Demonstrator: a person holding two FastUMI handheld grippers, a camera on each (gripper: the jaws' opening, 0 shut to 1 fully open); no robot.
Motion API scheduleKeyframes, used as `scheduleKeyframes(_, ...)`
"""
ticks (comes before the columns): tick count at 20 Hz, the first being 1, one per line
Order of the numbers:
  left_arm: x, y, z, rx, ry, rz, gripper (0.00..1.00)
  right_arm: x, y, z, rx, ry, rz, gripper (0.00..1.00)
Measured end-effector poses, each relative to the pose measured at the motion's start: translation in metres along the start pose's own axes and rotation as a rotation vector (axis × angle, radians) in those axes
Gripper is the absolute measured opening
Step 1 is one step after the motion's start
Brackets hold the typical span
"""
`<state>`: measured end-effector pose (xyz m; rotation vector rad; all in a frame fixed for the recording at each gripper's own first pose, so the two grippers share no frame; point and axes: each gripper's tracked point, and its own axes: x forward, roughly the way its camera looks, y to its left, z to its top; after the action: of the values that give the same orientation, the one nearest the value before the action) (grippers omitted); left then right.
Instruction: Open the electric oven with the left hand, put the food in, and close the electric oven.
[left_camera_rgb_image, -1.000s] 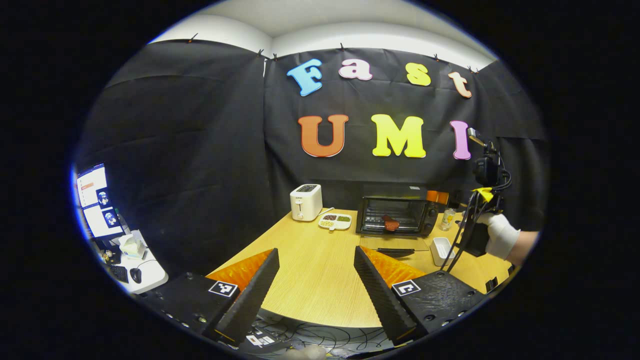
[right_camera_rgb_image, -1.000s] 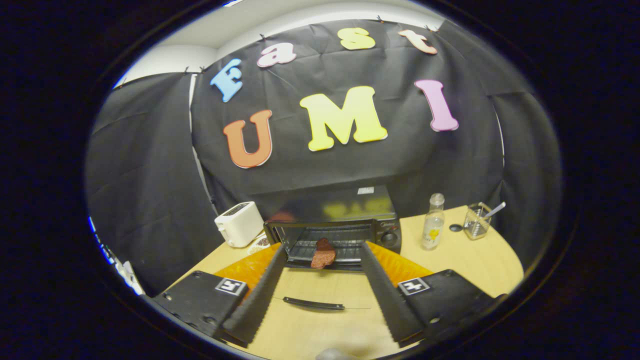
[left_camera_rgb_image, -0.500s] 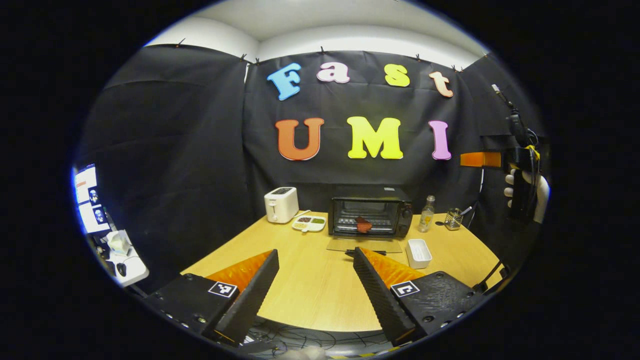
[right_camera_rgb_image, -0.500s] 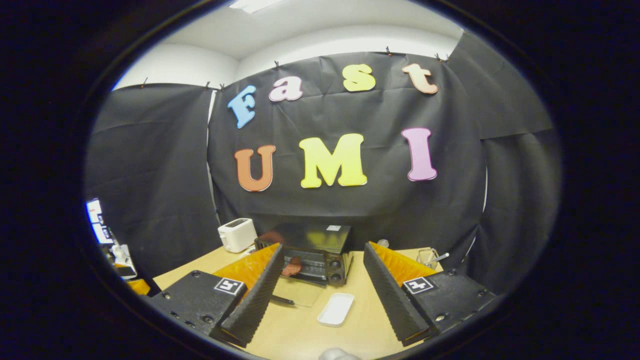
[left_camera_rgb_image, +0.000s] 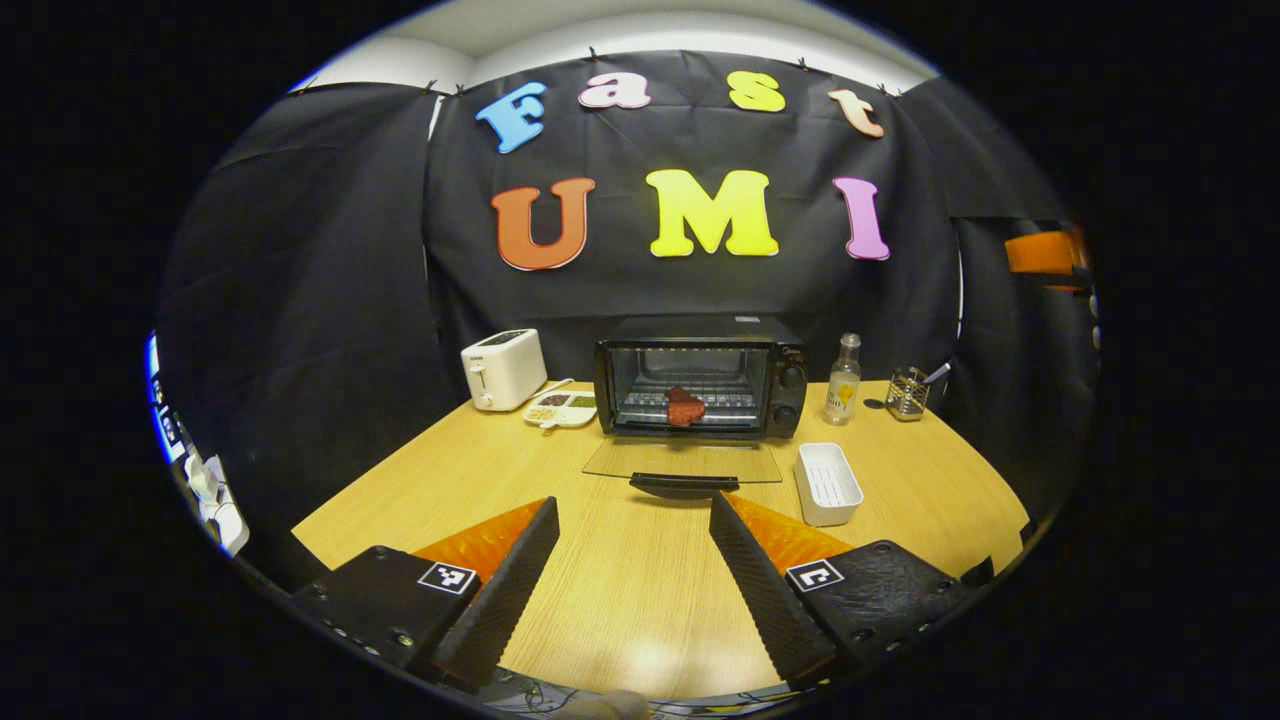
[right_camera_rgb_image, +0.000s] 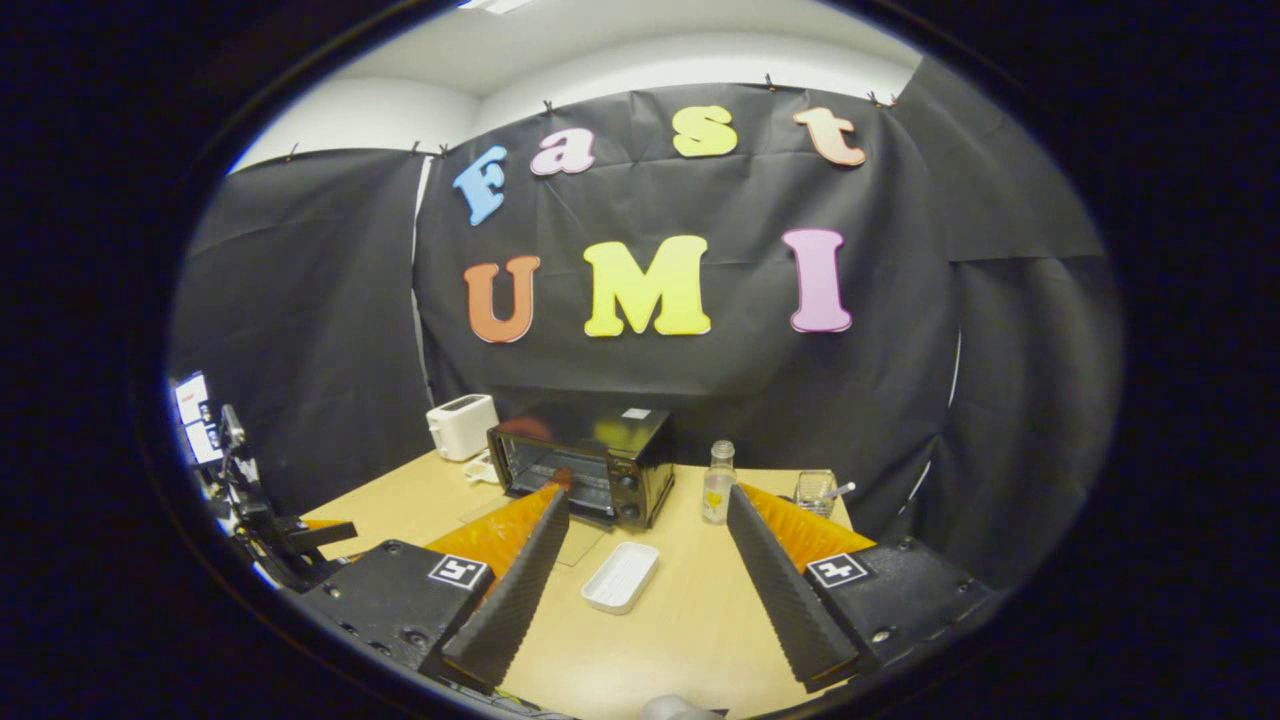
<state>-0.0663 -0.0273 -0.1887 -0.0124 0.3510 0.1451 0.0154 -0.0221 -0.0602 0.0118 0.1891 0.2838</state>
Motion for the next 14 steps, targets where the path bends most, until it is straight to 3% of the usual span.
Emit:
scheduleKeyframes(1,0.014,-0.004,-0.008,0.004,0.014,-0.018,0.97,-0.001,-0.005,0.003,0.002,0.000,-0.019,1.00)
scheduleKeyframes(6,0.071,-0.006,-0.046,0.024,0.090,-0.074,0.97,-0.003,-0.011,0.018,-0.013,0.008,-0.151,0.96)
scheduleKeyframes(14,0.151,-0.029,-0.058,0.056,0.115,-0.200,0.97,0.010,0.009,0.021,0.040,0.049,-0.287,1.00)
